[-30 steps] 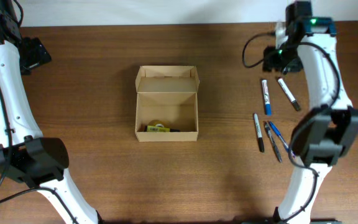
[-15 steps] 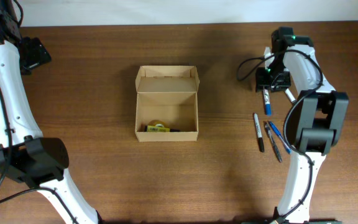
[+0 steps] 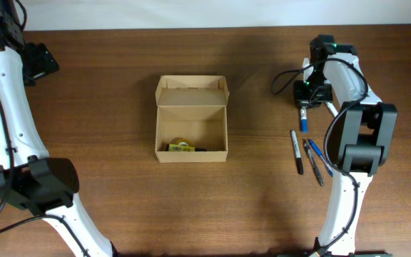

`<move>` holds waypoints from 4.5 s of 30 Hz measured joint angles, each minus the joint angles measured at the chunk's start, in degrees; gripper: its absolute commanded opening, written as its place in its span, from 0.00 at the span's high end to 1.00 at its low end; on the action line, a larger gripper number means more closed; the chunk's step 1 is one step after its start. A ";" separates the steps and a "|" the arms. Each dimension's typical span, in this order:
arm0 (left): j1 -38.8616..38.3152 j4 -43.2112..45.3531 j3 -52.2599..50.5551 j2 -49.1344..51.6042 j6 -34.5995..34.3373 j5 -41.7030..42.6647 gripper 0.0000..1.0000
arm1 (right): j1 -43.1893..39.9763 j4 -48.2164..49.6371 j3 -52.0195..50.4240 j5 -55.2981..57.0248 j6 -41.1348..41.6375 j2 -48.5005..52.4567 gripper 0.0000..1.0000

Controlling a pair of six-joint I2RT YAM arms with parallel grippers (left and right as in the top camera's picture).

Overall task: Pack container
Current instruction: 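Grasp the blue-capped whiteboard marker with the right gripper, then carry the blue whiteboard marker into the box and release it, then grasp the black-capped whiteboard marker with the right gripper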

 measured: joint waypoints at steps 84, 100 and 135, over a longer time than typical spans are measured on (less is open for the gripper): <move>0.00 0.00 0.00 0.00 0.00 0.00 0.00 | 34.47 -10.86 29.09 9.38 -17.20 -15.74 0.32; 0.00 0.00 0.00 0.00 0.00 0.00 0.00 | -0.50 -4.59 8.90 2.54 -16.06 -12.81 0.31; 0.00 -0.02 0.00 0.00 0.00 0.00 0.00 | -10.01 10.91 -8.94 1.07 -34.82 -5.22 0.41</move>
